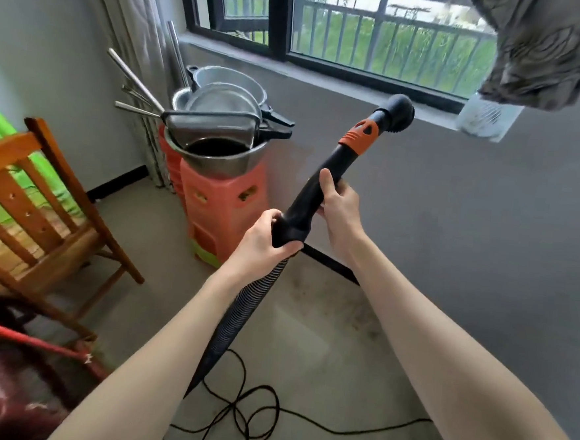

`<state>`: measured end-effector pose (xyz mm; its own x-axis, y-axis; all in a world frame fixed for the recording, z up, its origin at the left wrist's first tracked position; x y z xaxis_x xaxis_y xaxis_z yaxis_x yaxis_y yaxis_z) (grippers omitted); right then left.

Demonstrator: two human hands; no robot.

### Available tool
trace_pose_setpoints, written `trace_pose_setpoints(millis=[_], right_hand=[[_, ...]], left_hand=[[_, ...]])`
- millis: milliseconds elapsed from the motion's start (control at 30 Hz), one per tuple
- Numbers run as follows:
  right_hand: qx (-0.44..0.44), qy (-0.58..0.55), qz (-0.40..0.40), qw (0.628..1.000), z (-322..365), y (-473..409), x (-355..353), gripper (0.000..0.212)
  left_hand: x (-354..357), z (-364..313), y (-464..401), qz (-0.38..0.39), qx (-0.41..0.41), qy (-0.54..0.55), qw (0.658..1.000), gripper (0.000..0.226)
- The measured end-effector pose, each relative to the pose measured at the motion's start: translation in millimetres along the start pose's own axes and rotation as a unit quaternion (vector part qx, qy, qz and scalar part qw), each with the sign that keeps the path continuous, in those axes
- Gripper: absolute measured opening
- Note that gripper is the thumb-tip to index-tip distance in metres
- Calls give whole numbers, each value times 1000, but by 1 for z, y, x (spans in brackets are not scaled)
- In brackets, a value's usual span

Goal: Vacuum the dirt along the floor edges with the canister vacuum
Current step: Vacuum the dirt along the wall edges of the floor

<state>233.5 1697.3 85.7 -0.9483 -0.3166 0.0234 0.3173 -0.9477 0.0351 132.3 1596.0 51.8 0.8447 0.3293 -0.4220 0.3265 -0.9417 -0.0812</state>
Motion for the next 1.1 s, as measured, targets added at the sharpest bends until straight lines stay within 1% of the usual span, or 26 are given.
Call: trace_pose_setpoints(millis=[133,300,367,467,567,600,633,700,733,767,833,900,967,1100], right_hand=[[4,47,38,998,-19,-30,1,10],[1,53,32,998,-42,-82,11,20],[-2,58,31,998,-48,-104,17,21],[7,75,26,997,-61,-133,23,26],[39,99,27,994,-86,-156,23,36],[46,112,28,992,-96,-163,22,37],[50,123,32,991,-105,-170,21,37],[60,139,43,988,-122,-183,20,37],[66,143,51,986,-130,-189,21,38],[72,149,61,984,-137,-194,22,38],[79,162,83,980,-153,-205,24,41],[83,177,109,975,-168,-216,27,43],[89,189,136,968,-181,-227,28,46],[102,188,183,960,-200,-249,31,48]], left_hand=[[11,14,-32,-2,-14,18,1000,46],[16,38,-86,16,-40,36,998,50],[15,48,-109,31,-60,42,997,51],[13,67,-141,79,-86,25,993,51],[10,91,-164,137,-118,17,983,37],[7,98,-174,129,-128,17,983,31],[2,103,-187,102,-138,20,985,27],[-3,105,-219,32,-145,33,988,29],[-1,101,-236,15,-140,36,989,33],[4,96,-251,13,-134,36,990,38],[20,87,-278,35,-133,30,990,46],[35,86,-299,51,-143,-22,988,49],[44,92,-315,39,-158,-67,984,47],[50,115,-340,11,-211,-92,973,32]])
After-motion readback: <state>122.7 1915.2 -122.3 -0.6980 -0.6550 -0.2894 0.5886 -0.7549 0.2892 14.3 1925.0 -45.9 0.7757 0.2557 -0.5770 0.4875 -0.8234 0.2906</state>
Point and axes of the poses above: each hand's wrist, its own y-axis away from the middle knuckle, its own x-axis out of the palm, z = x × y, the point moved 3 cm from there along -y, towards the middle knuckle, and after that the axes turned 7 degrees about y, right-handed, at the moved point
